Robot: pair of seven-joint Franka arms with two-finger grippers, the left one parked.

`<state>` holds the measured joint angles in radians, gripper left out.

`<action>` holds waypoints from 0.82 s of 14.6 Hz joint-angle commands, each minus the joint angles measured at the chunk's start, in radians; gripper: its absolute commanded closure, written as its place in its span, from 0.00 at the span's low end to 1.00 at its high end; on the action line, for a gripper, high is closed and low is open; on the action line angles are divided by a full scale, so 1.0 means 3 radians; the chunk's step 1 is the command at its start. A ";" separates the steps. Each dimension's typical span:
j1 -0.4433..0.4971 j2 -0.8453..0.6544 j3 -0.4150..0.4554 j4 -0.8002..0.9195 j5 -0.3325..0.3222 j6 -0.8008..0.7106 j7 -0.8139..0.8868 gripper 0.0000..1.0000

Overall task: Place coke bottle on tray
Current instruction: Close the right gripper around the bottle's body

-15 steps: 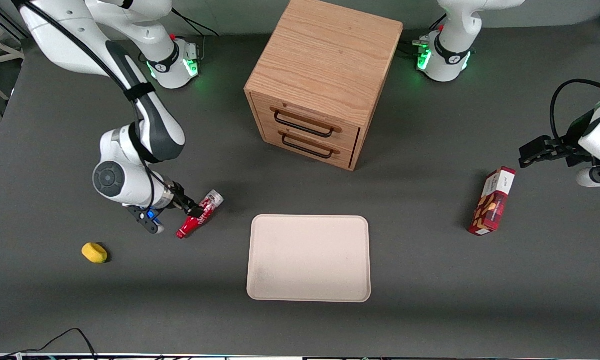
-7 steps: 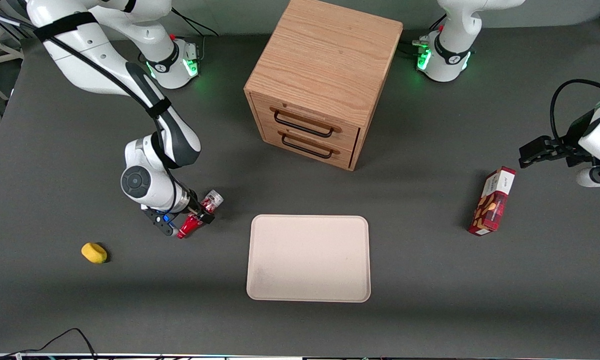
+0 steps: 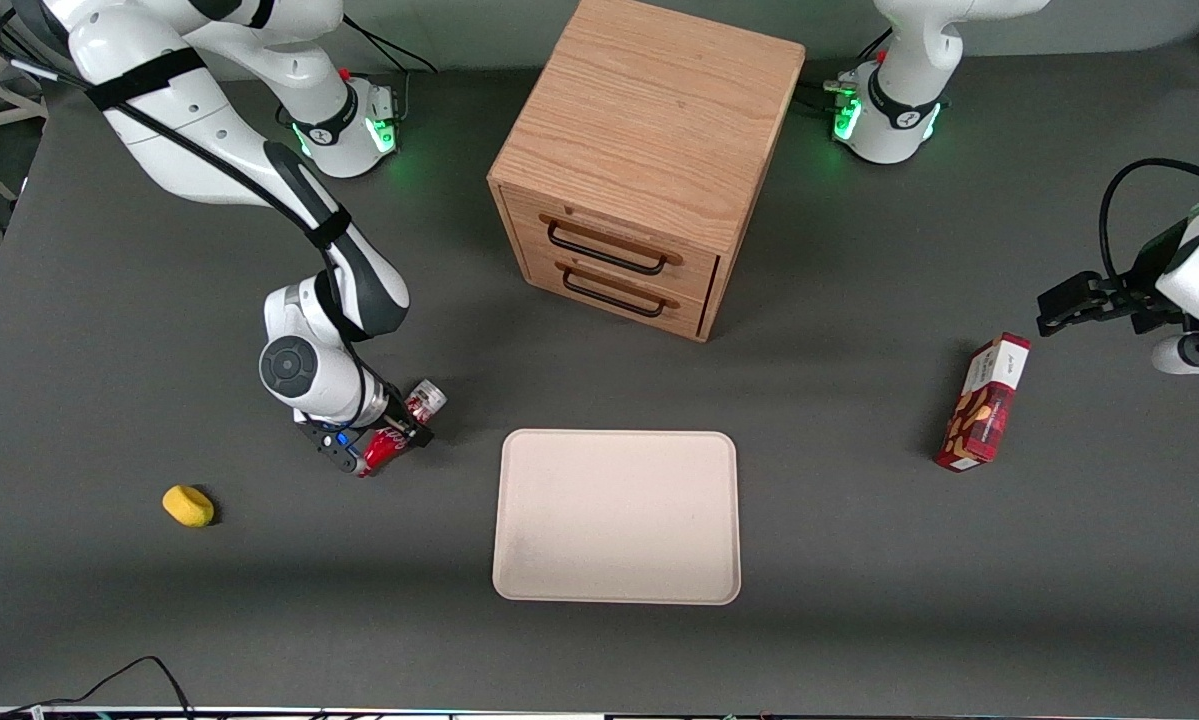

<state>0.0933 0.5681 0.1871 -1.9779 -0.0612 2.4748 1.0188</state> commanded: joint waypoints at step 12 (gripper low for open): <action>-0.0050 -0.0911 0.0092 0.0716 -0.0093 -0.1742 -0.0572 1.00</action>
<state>0.0900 0.3714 0.2050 -1.8363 -0.0890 2.0945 0.9302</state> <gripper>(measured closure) 0.463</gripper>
